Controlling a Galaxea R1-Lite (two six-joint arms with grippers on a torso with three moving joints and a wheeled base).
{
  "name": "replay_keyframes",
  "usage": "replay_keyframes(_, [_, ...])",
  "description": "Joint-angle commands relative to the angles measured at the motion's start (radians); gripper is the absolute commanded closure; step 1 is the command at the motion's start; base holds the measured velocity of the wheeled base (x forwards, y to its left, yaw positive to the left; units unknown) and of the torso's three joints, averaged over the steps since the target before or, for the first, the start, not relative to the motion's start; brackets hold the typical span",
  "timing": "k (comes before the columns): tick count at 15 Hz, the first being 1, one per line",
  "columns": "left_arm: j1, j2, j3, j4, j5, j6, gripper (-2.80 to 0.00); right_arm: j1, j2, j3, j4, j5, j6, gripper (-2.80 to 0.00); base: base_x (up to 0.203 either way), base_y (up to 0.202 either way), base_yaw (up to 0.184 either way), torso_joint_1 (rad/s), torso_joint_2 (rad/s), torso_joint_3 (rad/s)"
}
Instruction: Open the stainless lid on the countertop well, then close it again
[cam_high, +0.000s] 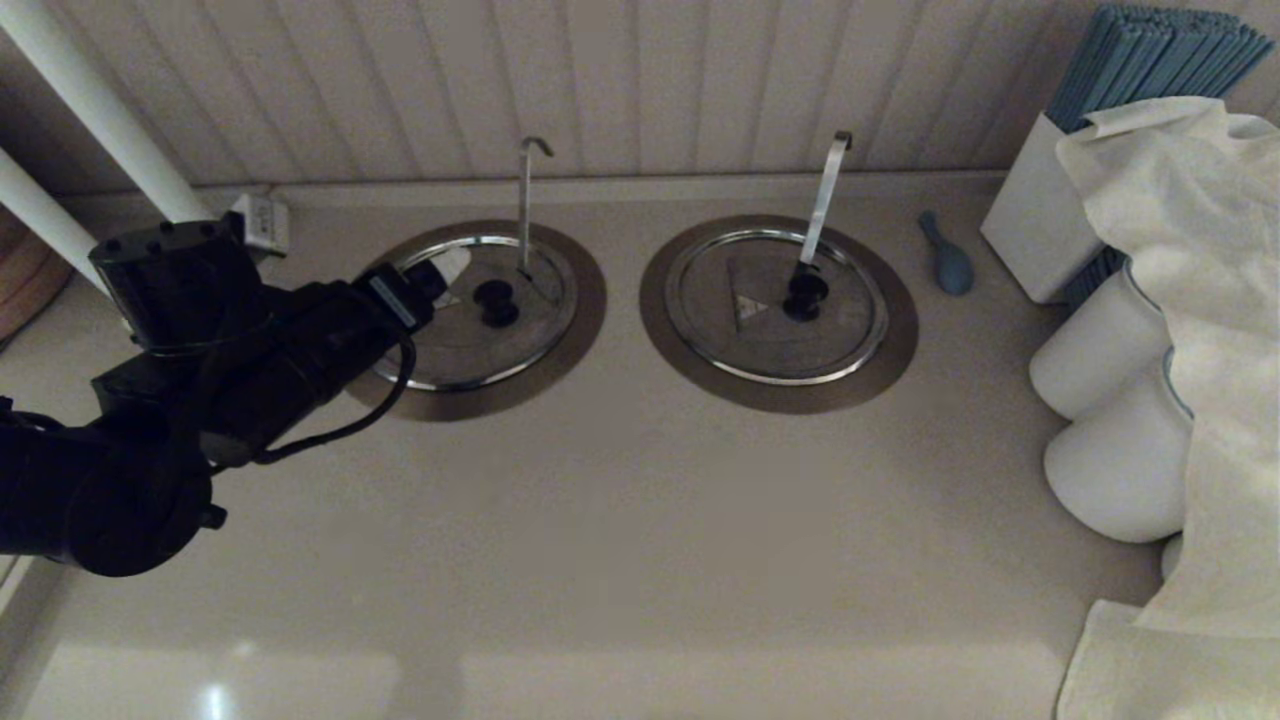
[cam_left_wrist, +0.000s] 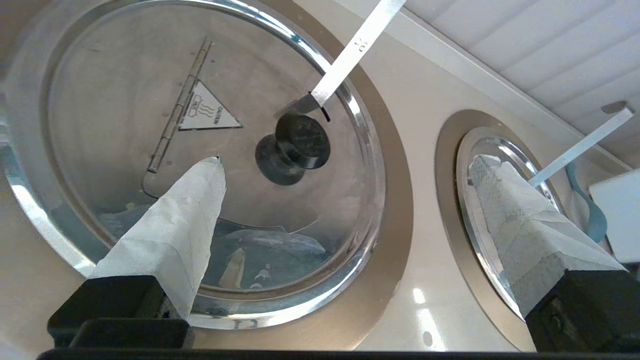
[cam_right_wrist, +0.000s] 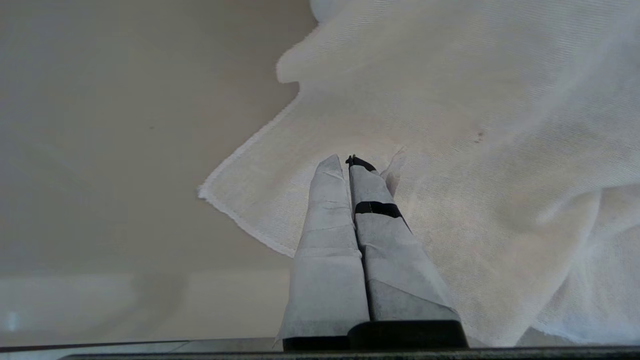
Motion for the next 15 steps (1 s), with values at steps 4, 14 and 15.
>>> replay_keyframes(4, [0.001,0.0,0.002,-0.006,0.005,-0.003,-2.8,0.001,0.0,0.0,0.0,0.001,0.0,0.0,0.0,0.0,0.0,0.0,0.0,0.0])
replay_keyframes(14, [-0.013,-0.09,-0.219,0.301,-0.016,0.322,-2.8,0.0,0.001,0.0,0.0,-0.001,0.0,0.0,0.0,0.0,0.0,0.0,0.0,0.0])
replay_keyframes(15, [-0.013,-0.128,-0.222,0.335,-0.016,0.326,0.0,0.0,0.0,0.0,0.0,-0.001,-0.001,0.0,0.0,0.0,0.0,0.0,0.0,0.0])
